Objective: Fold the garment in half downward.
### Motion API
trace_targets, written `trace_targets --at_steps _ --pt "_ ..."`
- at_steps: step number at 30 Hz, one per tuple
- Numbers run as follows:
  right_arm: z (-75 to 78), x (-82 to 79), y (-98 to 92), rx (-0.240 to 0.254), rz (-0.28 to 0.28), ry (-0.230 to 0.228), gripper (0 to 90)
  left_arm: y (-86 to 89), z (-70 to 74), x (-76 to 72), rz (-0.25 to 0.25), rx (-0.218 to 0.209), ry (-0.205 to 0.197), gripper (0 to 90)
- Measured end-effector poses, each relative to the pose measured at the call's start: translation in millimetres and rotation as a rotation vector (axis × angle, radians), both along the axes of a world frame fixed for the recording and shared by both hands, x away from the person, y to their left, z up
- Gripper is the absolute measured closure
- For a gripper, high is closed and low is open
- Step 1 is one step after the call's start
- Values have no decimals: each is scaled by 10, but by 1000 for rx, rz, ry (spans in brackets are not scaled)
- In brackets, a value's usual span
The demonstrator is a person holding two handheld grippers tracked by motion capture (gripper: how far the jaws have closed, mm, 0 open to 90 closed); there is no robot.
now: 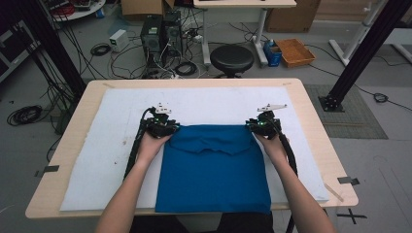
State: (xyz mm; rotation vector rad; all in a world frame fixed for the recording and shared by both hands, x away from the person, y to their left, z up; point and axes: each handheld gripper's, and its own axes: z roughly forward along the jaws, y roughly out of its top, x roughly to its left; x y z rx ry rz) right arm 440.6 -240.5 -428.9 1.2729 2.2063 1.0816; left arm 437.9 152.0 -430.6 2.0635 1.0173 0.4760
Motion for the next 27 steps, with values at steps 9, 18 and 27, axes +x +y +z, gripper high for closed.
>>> trace_targets --at_steps 9,18,27 --pt "174 -327 -158 59 -25 -61 632 152 103 -432 65 -62 38 606" --pt "68 -719 -146 94 -16 -4 669 78 -52 -602 99 -69 139 702" --pt "-95 -698 -32 37 -6 76 675 39 -103 -585 113 -69 155 723"
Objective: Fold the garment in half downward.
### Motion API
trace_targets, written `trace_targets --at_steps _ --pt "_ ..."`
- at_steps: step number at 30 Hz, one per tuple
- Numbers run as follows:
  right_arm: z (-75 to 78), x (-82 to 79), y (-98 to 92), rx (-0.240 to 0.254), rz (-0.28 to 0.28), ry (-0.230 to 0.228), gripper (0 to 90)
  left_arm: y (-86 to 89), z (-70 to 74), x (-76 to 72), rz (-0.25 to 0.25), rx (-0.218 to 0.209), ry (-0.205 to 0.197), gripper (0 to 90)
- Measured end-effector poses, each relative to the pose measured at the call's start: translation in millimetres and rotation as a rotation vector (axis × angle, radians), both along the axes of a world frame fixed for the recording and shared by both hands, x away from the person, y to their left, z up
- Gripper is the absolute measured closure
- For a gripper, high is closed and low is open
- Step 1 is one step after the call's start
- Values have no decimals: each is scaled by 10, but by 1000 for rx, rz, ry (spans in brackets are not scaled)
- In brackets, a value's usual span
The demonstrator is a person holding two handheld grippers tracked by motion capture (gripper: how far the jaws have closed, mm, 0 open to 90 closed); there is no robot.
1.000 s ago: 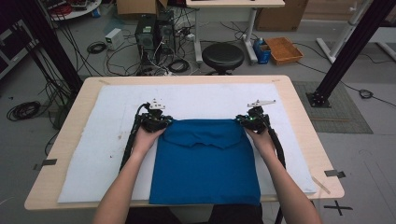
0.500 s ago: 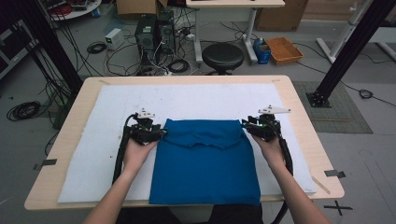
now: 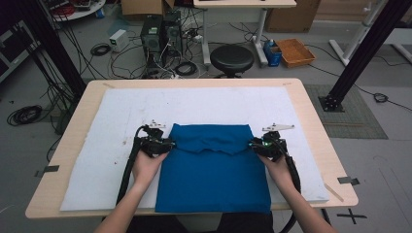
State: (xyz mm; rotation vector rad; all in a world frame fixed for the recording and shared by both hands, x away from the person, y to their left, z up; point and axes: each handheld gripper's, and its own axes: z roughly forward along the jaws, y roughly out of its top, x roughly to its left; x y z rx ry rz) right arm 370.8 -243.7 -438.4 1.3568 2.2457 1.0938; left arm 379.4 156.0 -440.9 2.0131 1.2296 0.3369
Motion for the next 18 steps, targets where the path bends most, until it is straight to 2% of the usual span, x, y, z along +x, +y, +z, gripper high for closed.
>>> trace_targets --at_steps 2,5,6,8,15,16,18 --pt "-35 22 60 -6 18 10 697 -7 -1 -1 0 6 -7 734" --pt "-48 25 131 -42 55 1 843 -16 -5 -2 -16 17 -21 783" --pt "-47 22 142 -46 65 -1 863 -21 0 -6 -25 22 -26 821" --pt "-32 9 152 -49 74 -17 872 -31 3 -11 -25 21 -34 849" --pt "65 -27 89 -5 76 -49 872 12 80 -49 -42 3 -64 856" --pt "78 -31 79 6 74 -49 872 27 114 -67 -50 -18 -69 856" --pt "102 -42 64 16 75 -52 873 42 154 -91 -60 -33 -65 856"
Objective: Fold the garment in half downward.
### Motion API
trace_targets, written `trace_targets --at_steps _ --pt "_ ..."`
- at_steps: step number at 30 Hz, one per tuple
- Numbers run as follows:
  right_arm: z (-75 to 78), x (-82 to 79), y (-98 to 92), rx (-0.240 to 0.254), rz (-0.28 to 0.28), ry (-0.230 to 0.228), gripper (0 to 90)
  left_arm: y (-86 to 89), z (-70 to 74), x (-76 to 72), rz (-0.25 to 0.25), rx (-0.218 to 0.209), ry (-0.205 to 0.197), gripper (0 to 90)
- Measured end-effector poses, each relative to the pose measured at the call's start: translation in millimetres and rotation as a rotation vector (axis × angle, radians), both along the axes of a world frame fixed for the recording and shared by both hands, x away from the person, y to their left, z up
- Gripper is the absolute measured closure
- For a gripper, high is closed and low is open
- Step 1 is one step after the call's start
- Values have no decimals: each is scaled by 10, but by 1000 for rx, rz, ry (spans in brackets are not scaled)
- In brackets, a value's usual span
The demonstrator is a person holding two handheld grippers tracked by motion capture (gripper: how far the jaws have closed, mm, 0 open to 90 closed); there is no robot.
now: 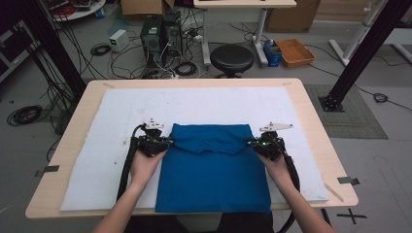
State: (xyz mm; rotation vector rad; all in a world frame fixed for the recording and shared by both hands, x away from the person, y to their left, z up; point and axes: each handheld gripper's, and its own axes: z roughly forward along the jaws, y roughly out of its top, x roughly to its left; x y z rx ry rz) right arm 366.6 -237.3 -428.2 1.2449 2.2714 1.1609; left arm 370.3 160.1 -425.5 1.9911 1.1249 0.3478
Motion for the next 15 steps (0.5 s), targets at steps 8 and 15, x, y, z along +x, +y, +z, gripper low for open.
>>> trace_targets --at_steps 8,15 --pt "124 -170 -111 36 16 -25 873 23 117 -160 -55 -25 28 855" --pt "228 -469 -179 33 55 -38 873 37 235 -449 -125 -19 18 855"
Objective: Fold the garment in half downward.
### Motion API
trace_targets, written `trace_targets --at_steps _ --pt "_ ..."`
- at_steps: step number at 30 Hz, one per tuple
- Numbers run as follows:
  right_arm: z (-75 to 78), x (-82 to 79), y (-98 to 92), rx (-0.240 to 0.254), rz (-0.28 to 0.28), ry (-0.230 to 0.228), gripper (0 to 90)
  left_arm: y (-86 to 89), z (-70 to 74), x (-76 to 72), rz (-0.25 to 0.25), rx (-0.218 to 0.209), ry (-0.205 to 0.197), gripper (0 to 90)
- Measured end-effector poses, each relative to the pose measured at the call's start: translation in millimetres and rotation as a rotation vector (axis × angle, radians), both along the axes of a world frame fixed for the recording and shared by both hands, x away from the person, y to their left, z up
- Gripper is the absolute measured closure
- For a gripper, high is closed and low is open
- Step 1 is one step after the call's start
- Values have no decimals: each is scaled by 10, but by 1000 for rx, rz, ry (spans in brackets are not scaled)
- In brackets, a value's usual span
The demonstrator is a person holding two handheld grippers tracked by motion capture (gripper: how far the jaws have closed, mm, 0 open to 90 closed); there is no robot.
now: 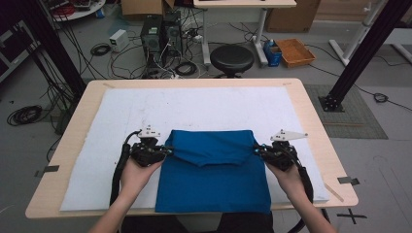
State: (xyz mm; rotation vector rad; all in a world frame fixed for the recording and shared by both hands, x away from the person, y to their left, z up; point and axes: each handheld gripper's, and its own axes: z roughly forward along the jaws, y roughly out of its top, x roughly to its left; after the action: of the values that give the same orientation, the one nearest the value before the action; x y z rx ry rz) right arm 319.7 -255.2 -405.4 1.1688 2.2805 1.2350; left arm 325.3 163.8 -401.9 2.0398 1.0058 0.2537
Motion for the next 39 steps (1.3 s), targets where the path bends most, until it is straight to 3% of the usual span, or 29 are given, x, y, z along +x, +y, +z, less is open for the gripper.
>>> trace_targets --at_steps 8,14,24,33,39 --pt "85 -381 -20 -16 37 -36 873 29 40 -287 -51 -17 1 855" --pt "116 -686 -41 3 71 -43 873 90 37 -544 -94 -38 14 855" --pt "122 -1069 25 -69 126 -89 873 124 11 -846 -152 -58 40 855" --pt "61 -1286 121 -139 184 -97 872 187 -59 -1010 -179 -40 63 856" --pt "-18 -1305 100 -165 188 -96 872 135 -129 -1027 -199 -13 79 855"
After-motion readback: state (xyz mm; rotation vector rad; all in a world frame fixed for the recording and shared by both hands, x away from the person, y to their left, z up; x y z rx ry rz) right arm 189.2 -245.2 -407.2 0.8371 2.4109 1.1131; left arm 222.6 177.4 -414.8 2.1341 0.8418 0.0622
